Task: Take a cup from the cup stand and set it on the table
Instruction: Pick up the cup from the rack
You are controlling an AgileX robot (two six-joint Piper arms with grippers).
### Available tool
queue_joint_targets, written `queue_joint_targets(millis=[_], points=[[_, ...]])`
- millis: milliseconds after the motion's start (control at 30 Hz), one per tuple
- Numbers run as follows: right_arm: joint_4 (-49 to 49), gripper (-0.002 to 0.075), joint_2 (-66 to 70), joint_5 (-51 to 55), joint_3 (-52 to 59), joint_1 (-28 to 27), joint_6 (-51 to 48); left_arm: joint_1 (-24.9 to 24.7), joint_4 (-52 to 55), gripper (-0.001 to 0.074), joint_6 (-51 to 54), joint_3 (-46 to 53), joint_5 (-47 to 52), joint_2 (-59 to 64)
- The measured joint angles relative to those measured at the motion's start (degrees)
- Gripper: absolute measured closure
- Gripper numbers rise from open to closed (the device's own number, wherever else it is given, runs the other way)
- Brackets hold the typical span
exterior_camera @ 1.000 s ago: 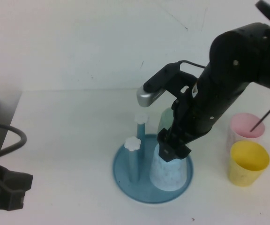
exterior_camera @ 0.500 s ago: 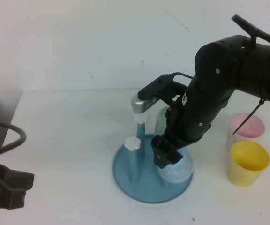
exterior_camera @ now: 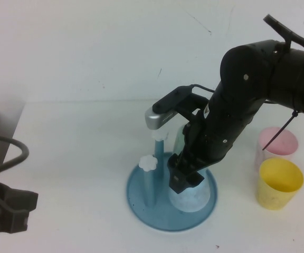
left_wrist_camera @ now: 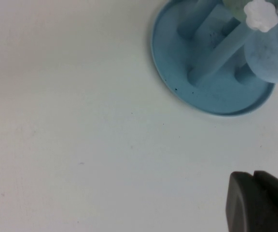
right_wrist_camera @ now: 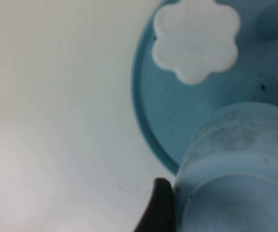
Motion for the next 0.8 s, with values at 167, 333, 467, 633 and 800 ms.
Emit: queue_joint_targets(millis=[167, 333, 467, 633, 800], points=[[1.48, 0.0093, 0.00, 1.07, 0.00, 0.00, -1.25, 0.00, 0.00, 0.0738, 0.00, 0.00, 0.00, 0.00], [1.59, 0.0090, 0.00, 2.38, 0.00, 0.00, -2.53, 0.00, 0.00, 0.0738, 0.00, 0.00, 0.00, 0.00], [1.59, 0.0087, 0.00, 2.37, 0.00, 0.00, -2.89, 0.00, 0.00, 0.0738, 0.08, 0.00, 0.00, 0.00], [2.34, 0.0087, 0.00, 1.91, 0.00, 0.00, -4.35, 0.00, 0.00, 0.0738, 0.08, 0.00, 0.00, 0.00], [5.42, 0.0090, 0.33, 0.84, 0.00, 0.00, -8.38, 0.00, -0.26, 0.0738, 0.08, 0.00, -0.12, 0.00]])
